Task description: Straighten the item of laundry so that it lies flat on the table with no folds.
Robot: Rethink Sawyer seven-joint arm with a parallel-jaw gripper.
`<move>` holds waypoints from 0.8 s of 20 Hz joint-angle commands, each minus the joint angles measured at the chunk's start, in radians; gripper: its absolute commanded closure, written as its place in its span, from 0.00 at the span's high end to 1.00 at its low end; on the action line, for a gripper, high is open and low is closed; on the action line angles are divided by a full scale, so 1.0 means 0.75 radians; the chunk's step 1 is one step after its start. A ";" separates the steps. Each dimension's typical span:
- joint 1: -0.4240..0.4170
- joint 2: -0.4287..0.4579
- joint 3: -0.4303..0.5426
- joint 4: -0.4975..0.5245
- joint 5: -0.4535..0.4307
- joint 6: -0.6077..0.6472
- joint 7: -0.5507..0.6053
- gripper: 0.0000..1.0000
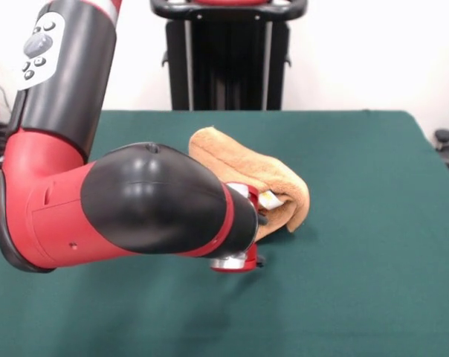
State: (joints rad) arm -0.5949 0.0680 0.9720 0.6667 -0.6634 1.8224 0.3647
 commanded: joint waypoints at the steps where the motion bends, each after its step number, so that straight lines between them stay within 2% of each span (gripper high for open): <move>1: 0.079 0.050 -0.113 -0.072 -0.097 0.140 -0.265 1.00; 11: 0.074 0.068 -0.105 -0.040 -0.062 0.167 -0.241 1.00; 16: 0.062 0.080 -0.096 -0.020 -0.028 0.123 -0.223 1.00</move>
State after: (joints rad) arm -0.5941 0.0981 0.9391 0.6369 -0.6793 1.8976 0.3647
